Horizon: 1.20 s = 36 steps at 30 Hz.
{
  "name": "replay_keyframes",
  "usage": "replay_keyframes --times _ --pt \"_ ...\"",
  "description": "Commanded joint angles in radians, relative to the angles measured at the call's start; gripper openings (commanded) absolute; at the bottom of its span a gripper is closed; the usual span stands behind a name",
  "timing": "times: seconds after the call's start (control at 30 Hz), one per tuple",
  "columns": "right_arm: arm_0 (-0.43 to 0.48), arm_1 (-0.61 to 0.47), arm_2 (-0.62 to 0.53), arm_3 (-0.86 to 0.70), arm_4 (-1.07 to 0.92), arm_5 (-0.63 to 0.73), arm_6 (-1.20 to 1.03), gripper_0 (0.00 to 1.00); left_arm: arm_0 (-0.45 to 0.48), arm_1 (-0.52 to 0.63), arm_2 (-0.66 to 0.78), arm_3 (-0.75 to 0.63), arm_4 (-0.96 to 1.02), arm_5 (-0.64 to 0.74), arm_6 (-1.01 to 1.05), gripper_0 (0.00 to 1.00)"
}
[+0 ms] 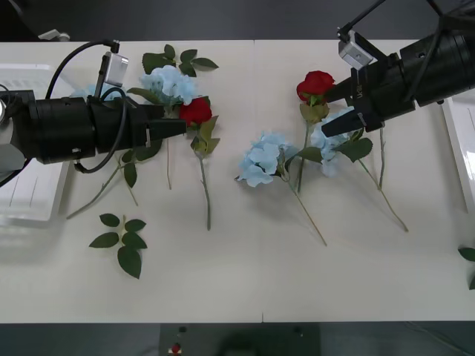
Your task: Put the red flowers into the right box and the blue flowers into the left box
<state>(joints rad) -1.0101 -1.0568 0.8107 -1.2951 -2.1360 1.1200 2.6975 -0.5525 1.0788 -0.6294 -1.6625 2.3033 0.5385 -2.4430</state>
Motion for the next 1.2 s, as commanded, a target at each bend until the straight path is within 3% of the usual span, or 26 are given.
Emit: replay_keyframes --times 0.03,0.1,1.2 --pt "-0.009 -0.011 0.002 -0.004 -0.001 -0.005 0.008 0.87 -0.012 0.03 0.017 -0.029 0.007 0.003 -0.025 1.0" --pt "-0.009 -0.011 0.002 -0.004 -0.001 -0.005 0.008 1.0 -0.012 0.03 0.017 -0.029 0.007 0.003 -0.025 1.0" --pt "-0.009 -0.011 0.002 -0.004 -0.001 -0.005 0.008 1.0 -0.012 0.03 0.017 -0.029 0.007 0.003 -0.025 1.0"
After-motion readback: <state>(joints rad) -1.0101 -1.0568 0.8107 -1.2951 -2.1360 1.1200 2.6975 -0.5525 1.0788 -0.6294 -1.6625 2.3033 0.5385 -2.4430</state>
